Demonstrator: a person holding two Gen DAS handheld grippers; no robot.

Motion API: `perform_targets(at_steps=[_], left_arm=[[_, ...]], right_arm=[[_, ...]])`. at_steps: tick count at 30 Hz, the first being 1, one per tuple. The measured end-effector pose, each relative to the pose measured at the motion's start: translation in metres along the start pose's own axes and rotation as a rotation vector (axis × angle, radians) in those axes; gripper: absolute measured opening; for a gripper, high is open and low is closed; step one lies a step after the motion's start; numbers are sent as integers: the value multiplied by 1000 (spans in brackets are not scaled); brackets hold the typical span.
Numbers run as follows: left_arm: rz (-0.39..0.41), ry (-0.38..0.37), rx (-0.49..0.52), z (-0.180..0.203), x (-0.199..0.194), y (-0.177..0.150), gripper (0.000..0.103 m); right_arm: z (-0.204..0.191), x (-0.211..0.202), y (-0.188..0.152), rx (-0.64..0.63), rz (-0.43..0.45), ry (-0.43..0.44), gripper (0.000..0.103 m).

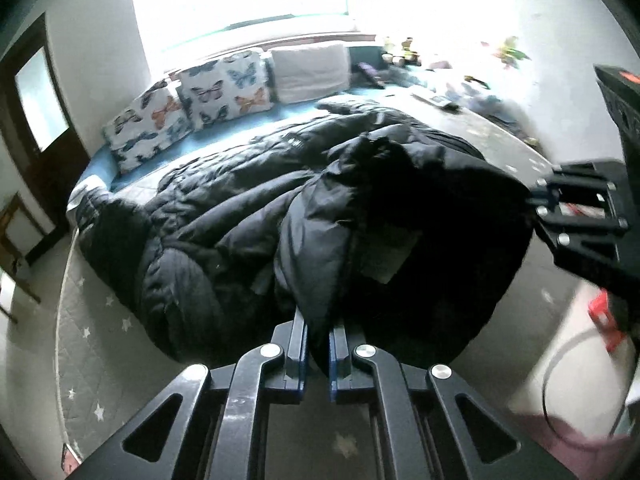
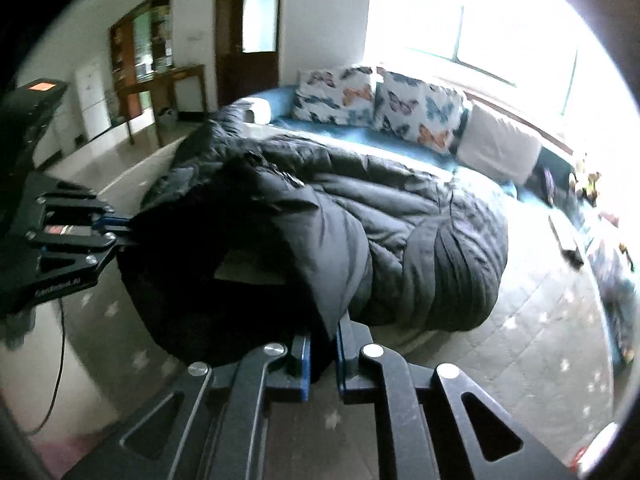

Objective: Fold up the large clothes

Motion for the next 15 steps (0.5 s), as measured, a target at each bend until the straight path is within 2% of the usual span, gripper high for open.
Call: perform_targets(at_steps=[4,6,9,11,12,13,15], left_arm=[[-52,-46,54,27,-26,-38,7],[-112,-67,80,41,-25,-68,7],[-222,-82,79,50,-9,-107,7],[-271,-103,41,47,-3,-117,8],[-279,-117,17,40,-7,-118,8],[-278,-135,-2,29,-14,-119,12],[-266,-156,-24,21,-30,-113,12]], right_arm=[[-33,-33,-35,-93,-32,20,10],[-49,-28,-50,-123,-82,55,10],[-79,-14,-101,-189,-220,111,11],[-92,-3,-134,-224,-322,149,12],[-89,-3,-134,-231,-329,146,13],[-88,-8,-135,-230,-336,168,13],[-82,-25,-124,-199,-331,217,15]])
Point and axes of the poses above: each gripper's, at about its wrist camera, not at the fingertips, and x roughly the way its jaws point, z to its right, y to its top, the point moved 10 cm from there along x, roughly the way its jaws point, and after that the axes turned 7 degrees about -x, right-handed, at the moved point
